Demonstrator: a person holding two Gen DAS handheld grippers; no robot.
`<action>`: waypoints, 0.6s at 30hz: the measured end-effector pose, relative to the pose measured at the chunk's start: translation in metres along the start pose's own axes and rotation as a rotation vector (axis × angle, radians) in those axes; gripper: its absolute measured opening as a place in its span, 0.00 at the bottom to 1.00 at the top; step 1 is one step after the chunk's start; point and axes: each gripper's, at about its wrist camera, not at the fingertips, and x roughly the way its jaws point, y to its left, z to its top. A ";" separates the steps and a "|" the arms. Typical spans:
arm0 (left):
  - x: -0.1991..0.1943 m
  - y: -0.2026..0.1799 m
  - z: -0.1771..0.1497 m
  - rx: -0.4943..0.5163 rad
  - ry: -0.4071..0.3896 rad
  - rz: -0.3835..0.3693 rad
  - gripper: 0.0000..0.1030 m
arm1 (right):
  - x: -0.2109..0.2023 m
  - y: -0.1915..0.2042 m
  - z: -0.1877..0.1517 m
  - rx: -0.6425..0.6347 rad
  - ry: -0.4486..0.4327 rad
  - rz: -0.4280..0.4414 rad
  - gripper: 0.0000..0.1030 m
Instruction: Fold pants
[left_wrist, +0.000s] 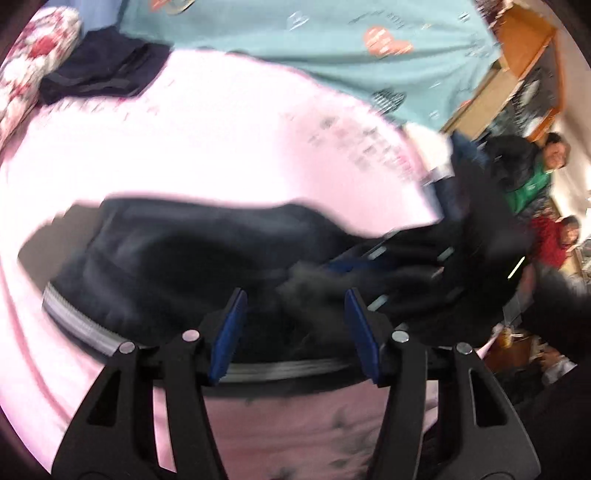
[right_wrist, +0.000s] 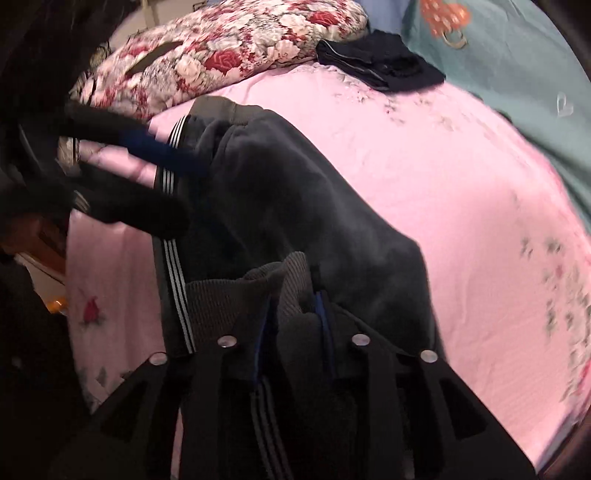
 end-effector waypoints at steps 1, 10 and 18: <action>0.002 -0.005 0.004 0.009 -0.008 -0.024 0.54 | -0.014 -0.009 0.000 0.049 -0.016 0.013 0.44; 0.038 -0.037 0.010 0.073 0.022 -0.043 0.51 | -0.101 -0.098 -0.041 0.545 -0.235 0.263 0.46; 0.068 -0.022 -0.022 0.040 0.161 0.063 0.40 | -0.035 -0.065 -0.039 0.367 0.000 0.223 0.24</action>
